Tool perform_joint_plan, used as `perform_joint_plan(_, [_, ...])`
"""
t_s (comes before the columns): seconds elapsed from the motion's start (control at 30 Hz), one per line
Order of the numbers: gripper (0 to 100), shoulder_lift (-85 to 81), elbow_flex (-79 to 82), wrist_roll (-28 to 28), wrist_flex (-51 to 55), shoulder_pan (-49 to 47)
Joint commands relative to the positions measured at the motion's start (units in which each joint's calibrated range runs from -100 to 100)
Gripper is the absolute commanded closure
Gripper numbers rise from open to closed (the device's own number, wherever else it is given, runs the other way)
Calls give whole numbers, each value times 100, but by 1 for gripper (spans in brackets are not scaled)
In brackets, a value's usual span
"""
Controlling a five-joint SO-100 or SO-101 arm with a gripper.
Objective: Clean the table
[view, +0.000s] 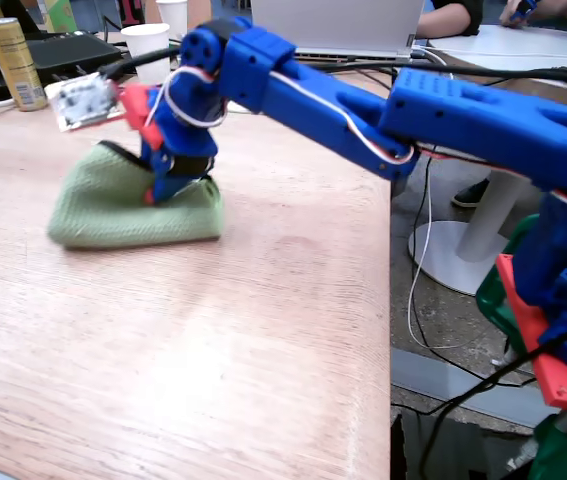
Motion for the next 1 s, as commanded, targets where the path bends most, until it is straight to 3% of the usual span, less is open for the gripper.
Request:
perform_joint_plan(0.0, [100,-26,-117,24,-65,926])
perform_joint_plan(0.37, [100,249,-117,29,-90,4158])
perform_joint_plan(0.73, [100,-34,-117,-63,42,4395])
perform_joint_plan(0.9, [100,-1338,-70,-967,66,4446])
perform_joint_plan(0.97, [100,-2204,798,-1197,91,4344])
